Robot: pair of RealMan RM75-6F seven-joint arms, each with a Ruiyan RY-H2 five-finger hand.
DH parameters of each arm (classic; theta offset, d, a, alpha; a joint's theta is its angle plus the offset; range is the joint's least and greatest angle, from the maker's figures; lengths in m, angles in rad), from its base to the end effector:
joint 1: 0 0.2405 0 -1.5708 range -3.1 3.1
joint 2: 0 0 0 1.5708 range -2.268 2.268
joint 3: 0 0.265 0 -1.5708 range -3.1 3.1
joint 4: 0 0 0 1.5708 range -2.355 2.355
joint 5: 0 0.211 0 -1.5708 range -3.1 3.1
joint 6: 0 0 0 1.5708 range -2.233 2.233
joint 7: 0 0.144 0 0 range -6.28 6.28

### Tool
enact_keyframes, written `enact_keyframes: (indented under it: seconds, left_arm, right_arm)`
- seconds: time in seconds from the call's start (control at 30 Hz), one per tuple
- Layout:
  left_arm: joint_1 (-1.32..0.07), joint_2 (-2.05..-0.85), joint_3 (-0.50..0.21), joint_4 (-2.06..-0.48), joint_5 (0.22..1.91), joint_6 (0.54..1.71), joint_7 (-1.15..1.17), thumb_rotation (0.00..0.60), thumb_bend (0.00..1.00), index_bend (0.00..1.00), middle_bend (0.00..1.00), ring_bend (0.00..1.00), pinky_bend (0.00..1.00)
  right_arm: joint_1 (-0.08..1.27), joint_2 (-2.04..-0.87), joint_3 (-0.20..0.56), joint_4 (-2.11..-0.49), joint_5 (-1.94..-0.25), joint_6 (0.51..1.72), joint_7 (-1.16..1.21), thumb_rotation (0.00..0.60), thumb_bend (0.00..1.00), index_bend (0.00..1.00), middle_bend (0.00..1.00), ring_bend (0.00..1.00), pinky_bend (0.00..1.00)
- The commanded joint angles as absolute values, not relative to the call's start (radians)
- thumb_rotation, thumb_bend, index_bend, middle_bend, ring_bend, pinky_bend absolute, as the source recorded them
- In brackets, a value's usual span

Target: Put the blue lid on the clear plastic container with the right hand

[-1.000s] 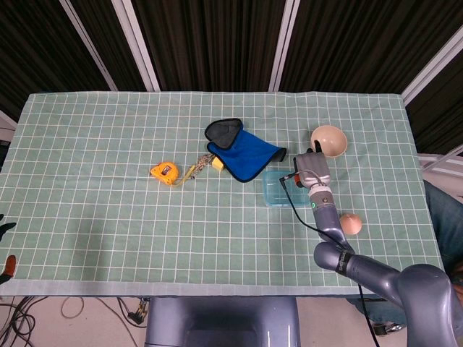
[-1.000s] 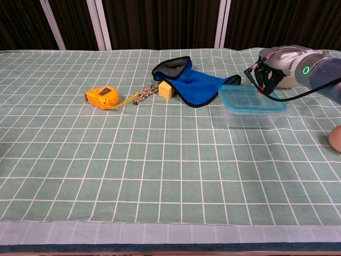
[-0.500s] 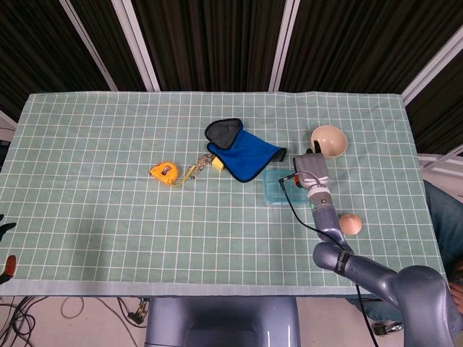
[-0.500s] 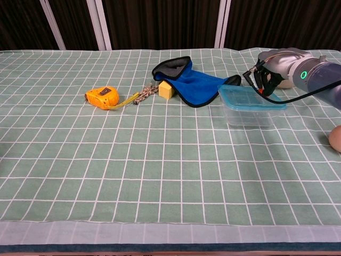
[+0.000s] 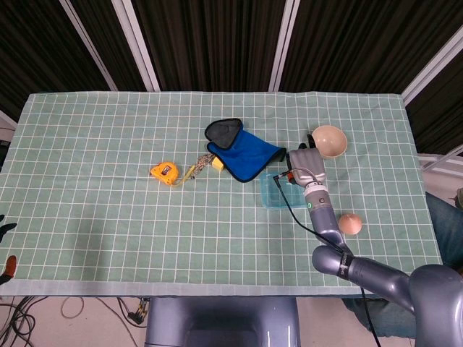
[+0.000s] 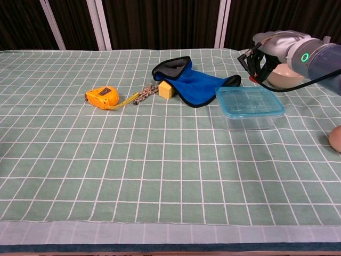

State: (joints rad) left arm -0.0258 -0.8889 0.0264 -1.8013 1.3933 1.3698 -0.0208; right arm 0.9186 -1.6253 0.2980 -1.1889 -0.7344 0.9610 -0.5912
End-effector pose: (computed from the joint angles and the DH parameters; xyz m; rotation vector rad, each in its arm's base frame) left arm -0.3315 0.1411 0.1999 -1.3438 -1.1068 -0.6699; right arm -0.1533 -0.4413 0.0101 1.5942 -0.8415 0.7359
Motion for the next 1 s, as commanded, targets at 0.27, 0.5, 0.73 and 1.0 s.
enact_keyframes:
  seconds: [0.27,0.5,0.73,1.0]
  left_arm:
    - [-0.027,-0.886,0.028,-1.801,1.399,1.368,-0.031,0.6,0.52,0.16,0.0,0.0,0.0]
    - [-0.025,-0.885,0.03,-1.797,1.407,1.372,-0.036,0.6,0.52,0.16,0.0,0.0,0.0]
    - [-0.028,-0.881,0.03,-1.798,1.402,1.363,-0.045,0.6,0.52,0.16,0.0,0.0,0.0]
    - [-0.029,-0.88,0.031,-1.798,1.399,1.358,-0.047,0.6,0.52,0.16,0.0,0.0,0.0]
  right_arm:
    - [0.889,-1.558,0.295,-1.41,-0.757,1.063,-0.642,0.6,0.5,0.73,0.58,0.28,0.0]
    - [0.92,-1.611,0.295,-1.381,-0.737,1.055,-0.675,0.6,0.5,0.73,0.58,0.28,0.0]
    - [0.946,-1.663,0.294,-1.297,-0.714,1.021,-0.683,0.6,0.5,0.73,0.58,0.28,0.0]
    - [0.968,-1.719,0.295,-1.208,-0.699,0.985,-0.679,0.6,0.5,0.73,0.58,0.28,0.0]
